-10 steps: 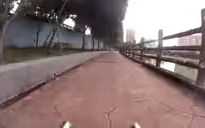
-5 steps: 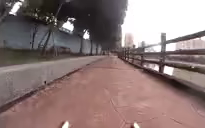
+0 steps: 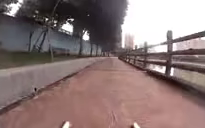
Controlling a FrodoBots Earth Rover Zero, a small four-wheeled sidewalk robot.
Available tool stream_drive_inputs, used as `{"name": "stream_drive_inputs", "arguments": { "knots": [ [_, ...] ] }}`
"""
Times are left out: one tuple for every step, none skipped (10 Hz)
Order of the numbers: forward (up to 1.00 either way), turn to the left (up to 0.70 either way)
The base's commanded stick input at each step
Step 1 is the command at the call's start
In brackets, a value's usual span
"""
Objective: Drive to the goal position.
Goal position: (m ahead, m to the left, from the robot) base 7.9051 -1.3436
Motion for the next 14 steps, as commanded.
{"name": "stream_drive_inputs", "arguments": {
  "knots": [
    [0.7,0.0],
    [0.7,0.0],
    [0.7,0.0],
    [0.7,0.0],
    [0.7,0.0],
    [0.7,0.0],
    [0.7,0.0],
    [0.7,0.0],
    [0.7,0.0],
    [0.7,0.0],
    [0.7,0.0],
    [0.7,0.0],
    [0.7,0.0],
    [0.7,0.0]
  ]
}}
